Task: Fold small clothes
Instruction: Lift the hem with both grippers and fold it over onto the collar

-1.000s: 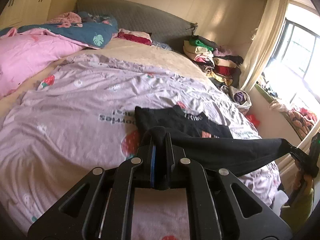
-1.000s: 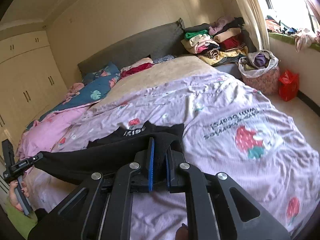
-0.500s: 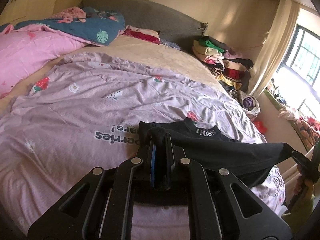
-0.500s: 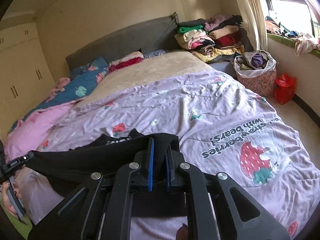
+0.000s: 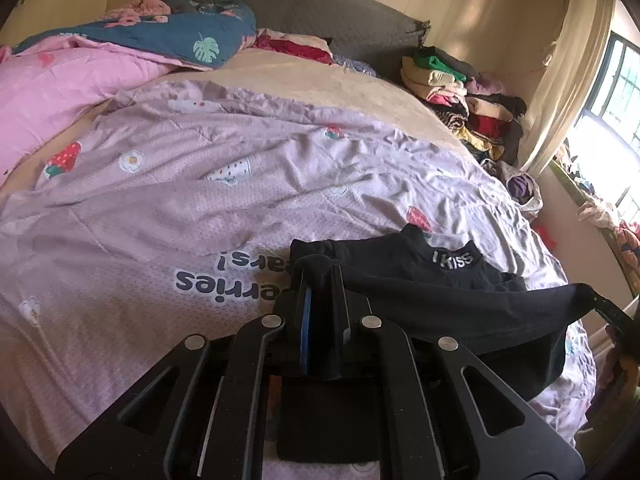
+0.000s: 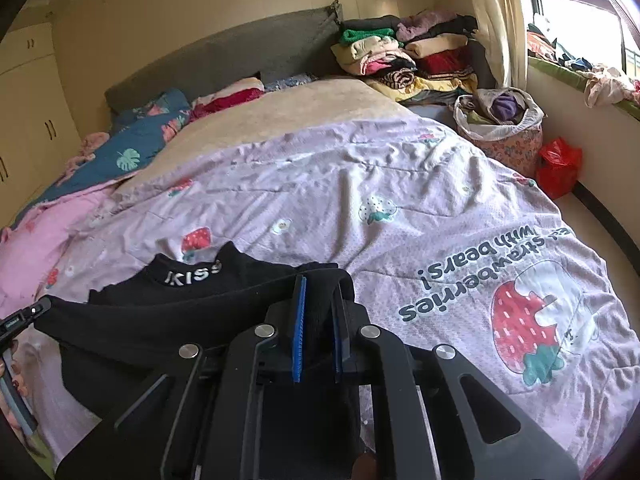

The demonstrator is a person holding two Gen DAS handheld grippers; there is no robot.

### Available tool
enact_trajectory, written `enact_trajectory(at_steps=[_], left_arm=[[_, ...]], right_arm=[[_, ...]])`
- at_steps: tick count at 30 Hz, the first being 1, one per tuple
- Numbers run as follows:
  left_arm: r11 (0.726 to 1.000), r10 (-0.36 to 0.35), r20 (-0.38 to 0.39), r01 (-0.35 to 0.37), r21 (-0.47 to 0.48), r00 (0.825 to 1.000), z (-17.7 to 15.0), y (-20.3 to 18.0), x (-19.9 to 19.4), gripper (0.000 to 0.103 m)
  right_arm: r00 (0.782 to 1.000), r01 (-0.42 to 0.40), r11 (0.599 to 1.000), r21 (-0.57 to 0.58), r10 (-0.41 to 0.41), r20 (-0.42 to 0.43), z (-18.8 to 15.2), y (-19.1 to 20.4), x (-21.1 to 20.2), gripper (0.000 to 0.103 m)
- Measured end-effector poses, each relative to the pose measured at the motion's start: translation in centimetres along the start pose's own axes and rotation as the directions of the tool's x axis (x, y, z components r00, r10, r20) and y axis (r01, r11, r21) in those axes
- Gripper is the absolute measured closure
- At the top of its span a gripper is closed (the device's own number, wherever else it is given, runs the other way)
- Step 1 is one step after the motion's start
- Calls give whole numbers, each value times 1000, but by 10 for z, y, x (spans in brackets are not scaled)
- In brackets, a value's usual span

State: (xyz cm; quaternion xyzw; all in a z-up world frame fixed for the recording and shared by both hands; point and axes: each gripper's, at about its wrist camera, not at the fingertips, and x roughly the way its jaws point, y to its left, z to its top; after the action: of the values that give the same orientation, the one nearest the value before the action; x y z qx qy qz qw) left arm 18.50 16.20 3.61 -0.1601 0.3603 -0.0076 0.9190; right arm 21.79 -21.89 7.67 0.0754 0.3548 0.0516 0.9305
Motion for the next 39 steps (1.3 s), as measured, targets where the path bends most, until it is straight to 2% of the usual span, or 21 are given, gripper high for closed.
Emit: enact_trajectory(at_steps=[3,5,6,7,9,12,13,15,17,18,19,20,21,22,23,27,33,39], left_arm=[[1000,6,-7,-6,7,1000,-1,0,6,99],[998,37,2,-37,41,999,-1,-2,7,93],[997,56,12,-56,58,998,-1,-4,6,92],[995,64,21,-65,70,998,-2,-5,4,92],[997,43,18,-44,66,999,-1,-4,1,83],[995,34,26,-37,95,999,-2,-11,-9,70],[994,22,24,-25,105,999,-3,-14,-13,69],[993,-17,7,16,120,1000,-8,-22,-18,58],[988,-40,-17,42,148,999,-17,-32,-18,57],[984,-45,-39,51,173,998,-23,-38,-16,57],[980,-49,-59,60,192,997,-29,-43,-13,58],[974,-57,-92,76,212,994,-36,-50,-7,63],[972,-64,-114,88,220,991,-41,-53,-1,71],[969,-70,-140,101,226,988,-46,-56,5,92],[967,-71,-167,109,231,983,-52,-59,13,102],[962,-43,-204,96,257,978,-66,-63,30,103],[956,13,-174,39,291,985,-65,-65,39,103],[960,43,-171,6,278,984,-52,-59,60,103]], right_arm=[[1000,13,1000,-3,-13,-11,-3,1,9,93],[999,46,999,-18,-46,-10,-5,4,13,81],[998,58,998,-25,-58,0,-6,5,13,69],[998,60,998,-28,-60,6,-7,7,12,65],[998,58,998,-32,-57,24,-9,10,7,63],[997,47,998,-46,-44,57,-15,15,-5,54],[997,40,998,-56,-36,64,-17,18,-8,53],[997,26,995,-93,-20,72,-24,26,-15,53],[998,16,990,-139,-7,59,-31,35,-18,53],[999,1,986,-167,6,42,-36,41,-18,57],[1000,-13,982,-188,17,22,-39,46,-17,73],[1000,-25,978,-205,26,1,-43,50,-16,82],[999,-40,973,-226,34,-29,-49,56,-13,93],[998,-45,971,-235,36,-42,-54,58,-11,94],[998,-51,968,-247,38,-55,-58,62,-10,94],[994,-55,959,-277,26,-107,-72,73,5,94],[979,-11,963,-270,-44,-197,-80,67,46,94],[977,-26,970,-242,-26,-212,-69,60,72,95]])
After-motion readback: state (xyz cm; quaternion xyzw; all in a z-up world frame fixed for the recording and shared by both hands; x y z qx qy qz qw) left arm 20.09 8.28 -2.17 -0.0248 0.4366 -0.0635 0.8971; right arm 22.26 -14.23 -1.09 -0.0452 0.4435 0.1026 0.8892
